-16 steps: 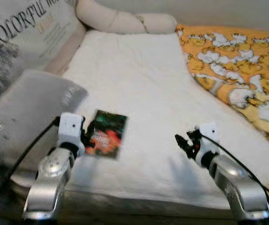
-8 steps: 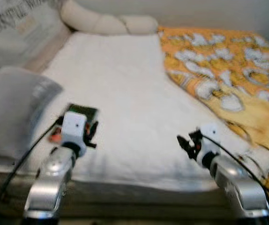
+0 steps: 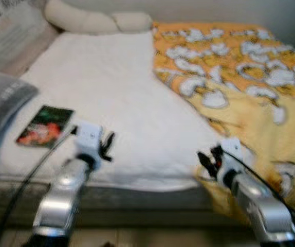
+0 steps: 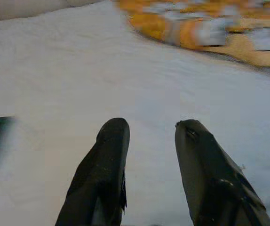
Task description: Clean up the room
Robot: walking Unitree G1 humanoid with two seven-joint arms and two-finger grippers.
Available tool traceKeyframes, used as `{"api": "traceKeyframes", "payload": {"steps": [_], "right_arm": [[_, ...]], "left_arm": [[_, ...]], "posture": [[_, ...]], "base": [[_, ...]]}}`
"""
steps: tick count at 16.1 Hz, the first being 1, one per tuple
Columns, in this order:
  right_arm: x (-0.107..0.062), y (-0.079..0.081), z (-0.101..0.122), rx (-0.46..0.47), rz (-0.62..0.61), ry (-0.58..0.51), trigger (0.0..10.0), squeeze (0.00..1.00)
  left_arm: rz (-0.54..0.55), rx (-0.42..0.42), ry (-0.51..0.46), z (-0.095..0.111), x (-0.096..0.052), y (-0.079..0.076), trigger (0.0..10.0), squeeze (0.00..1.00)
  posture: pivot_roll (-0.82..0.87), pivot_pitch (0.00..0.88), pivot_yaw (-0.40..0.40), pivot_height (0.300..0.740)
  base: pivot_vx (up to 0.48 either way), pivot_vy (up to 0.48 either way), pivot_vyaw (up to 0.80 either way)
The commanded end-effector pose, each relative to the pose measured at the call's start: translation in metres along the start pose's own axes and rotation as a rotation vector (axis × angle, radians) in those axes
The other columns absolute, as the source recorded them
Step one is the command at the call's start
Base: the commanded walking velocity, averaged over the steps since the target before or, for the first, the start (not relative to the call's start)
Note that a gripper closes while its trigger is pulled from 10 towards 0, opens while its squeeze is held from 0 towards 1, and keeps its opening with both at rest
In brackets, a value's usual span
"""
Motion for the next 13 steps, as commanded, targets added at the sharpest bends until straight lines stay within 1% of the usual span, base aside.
{"api": "traceKeyframes", "payload": {"steps": [1,3,6,7,8,9,10,13], "right_arm": [[0.0001,-0.0009,0.0083,-0.001,-0.004,-0.032,10.0,0.0],[-0.0003,-0.0006,0.0102,-0.01,0.005,-0.038,10.0,0.0],[-0.0006,0.0003,0.0106,-0.016,0.016,-0.039,10.0,0.0],[-0.0006,0.0012,0.0112,-0.017,0.026,-0.043,10.0,0.0],[-0.0005,0.0033,0.013,-0.005,0.044,-0.056,10.0,0.25],[-0.0004,0.0046,0.014,0.008,0.055,-0.063,10.0,0.95],[-0.0001,0.0051,0.0146,0.007,0.059,-0.063,10.0,1.0],[0.002,0.005,0.0165,0.002,0.061,-0.065,10.0,1.0]], "left_arm": [[0.009,0.002,-0.012,0.0051,0.0001,0.0039,10.0,0.0],[0.019,-0.026,-0.021,0.006,0.0006,0.0051,10.0,0.0],[0.011,-0.033,-0.013,0.0036,-0.0006,0.0045,10.0,0.0],[0.003,-0.054,-0.009,0.0021,-0.0016,0.0034,10.0,0.25],[-0.004,-0.081,-0.004,0.0011,-0.0025,0.0026,10.0,1.0],[-0.006,-0.092,-0.003,0.001,-0.0028,0.0025,10.0,1.0],[-0.001,-0.093,-0.004,0.0013,-0.0029,0.0032,10.0,1.0],[0.009,-0.082,-0.01,0.0026,-0.0035,0.0068,10.0,1.0]], "posture": [[0.01,0.0,0.035,0.74],[0.01,0.0,0.031,0.74],[0.01,0.0,0.027,0.74],[0.01,0.0,0.023,0.74],[0.02,0.0,0.019,0.74],[0.02,0.0,0.016,0.74],[0.02,0.0,0.015,0.74],[0.02,0.0,0.015,0.74]], "base": [[0.0,0.0,0.0],[0.0,0.0,0.0],[0.0,0.0,0.0],[0.0,0.0,0.0],[0.0,0.0,0.0],[0.0,0.0,0.0],[0.0,0.0,0.0],[0.0,0.0,0.0]]}}
Point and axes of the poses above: a point about 5 cm out from each wrist's last joint towards the gripper, its own x axis pointing out of the wrist towards the gripper, its own z axis along the axis of the wrist's last joint, y = z × x, the point moved 1 cm from there along x, pointing out of the wrist towards the gripper, and after that the axes turned 13 degrees about -x, right-handed, at the moved point
